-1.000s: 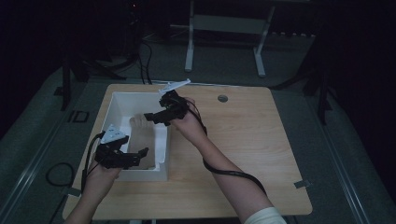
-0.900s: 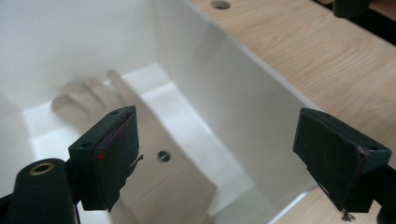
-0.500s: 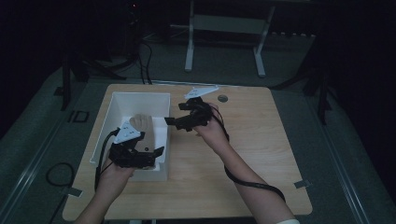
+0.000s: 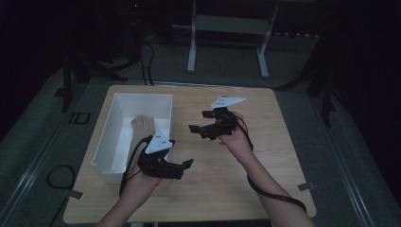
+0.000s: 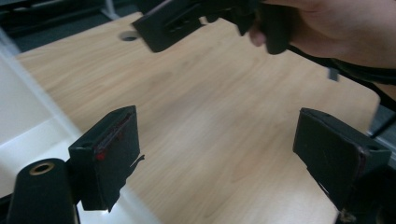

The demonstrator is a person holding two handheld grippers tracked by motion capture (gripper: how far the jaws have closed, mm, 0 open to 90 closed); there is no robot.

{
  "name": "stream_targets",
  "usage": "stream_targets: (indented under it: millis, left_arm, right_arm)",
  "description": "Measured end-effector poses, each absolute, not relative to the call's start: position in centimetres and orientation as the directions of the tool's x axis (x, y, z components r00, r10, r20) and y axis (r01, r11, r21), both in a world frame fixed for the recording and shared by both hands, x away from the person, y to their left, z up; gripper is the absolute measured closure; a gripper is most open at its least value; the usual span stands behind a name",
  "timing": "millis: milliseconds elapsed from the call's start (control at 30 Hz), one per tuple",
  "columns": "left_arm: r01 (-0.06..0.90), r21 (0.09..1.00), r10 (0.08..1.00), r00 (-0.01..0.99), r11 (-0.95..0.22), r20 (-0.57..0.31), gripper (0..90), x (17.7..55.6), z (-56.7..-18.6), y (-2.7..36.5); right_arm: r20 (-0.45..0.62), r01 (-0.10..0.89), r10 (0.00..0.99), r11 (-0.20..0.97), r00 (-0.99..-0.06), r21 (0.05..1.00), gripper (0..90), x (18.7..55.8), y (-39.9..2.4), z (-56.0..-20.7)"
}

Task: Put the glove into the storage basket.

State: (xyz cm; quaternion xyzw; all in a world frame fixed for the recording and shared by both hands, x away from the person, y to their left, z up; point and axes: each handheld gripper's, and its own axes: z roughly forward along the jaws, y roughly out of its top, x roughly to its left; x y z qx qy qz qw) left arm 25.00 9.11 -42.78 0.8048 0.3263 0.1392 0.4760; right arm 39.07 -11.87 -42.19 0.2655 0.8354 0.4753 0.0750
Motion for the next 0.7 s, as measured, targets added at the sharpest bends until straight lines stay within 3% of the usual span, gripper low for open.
stream_targets:
  millis: [700]
  left_arm:
    - [0.385, 0.819, 0.557, 0.824, -0.424, -0.099, 15.1, 25.1, -47.7, 3.7]
  right_arm:
    - [0.141, 0.413, 0.538, 0.427, -0.831, 0.805, 15.9, 36.8, -17.4, -48.3]
